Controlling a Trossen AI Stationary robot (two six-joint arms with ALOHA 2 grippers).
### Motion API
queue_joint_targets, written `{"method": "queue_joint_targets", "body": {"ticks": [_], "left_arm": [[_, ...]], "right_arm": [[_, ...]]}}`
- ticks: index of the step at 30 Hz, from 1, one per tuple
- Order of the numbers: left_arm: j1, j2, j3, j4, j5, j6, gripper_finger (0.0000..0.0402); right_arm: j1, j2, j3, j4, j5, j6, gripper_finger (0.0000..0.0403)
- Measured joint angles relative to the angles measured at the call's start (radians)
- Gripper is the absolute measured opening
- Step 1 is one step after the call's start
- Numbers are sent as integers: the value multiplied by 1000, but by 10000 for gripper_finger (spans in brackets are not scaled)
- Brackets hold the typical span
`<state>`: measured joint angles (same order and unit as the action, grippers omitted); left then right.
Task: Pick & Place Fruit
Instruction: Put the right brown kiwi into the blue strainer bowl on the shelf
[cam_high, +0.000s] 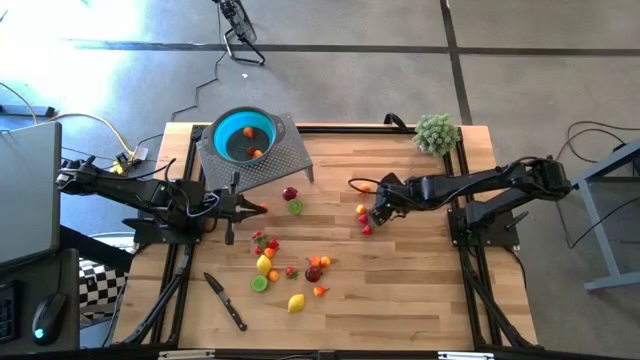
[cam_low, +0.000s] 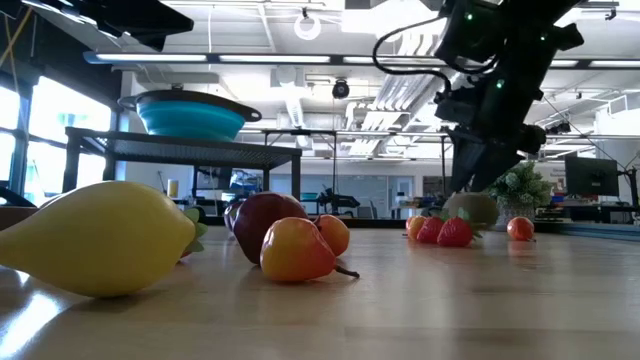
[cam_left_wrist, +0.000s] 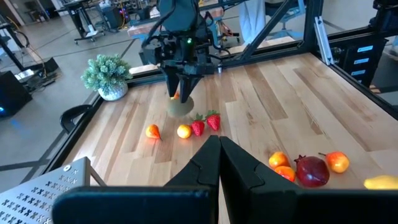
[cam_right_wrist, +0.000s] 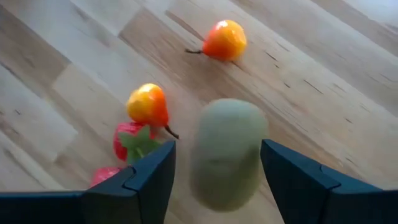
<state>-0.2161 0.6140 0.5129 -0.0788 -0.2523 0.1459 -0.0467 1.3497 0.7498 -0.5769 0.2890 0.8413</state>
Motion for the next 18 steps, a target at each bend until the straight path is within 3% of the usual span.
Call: {"method": "queue_joint_targets", "body": {"ticks": [9,18], "left_arm": [[0,0,0,-1,0,-20,1],[0,0,0,-2,0,-21,1]], "right_arm": [[-1,14,2,5,59,-7,229],[-29,24,1,-2,8,-32,242]]}}
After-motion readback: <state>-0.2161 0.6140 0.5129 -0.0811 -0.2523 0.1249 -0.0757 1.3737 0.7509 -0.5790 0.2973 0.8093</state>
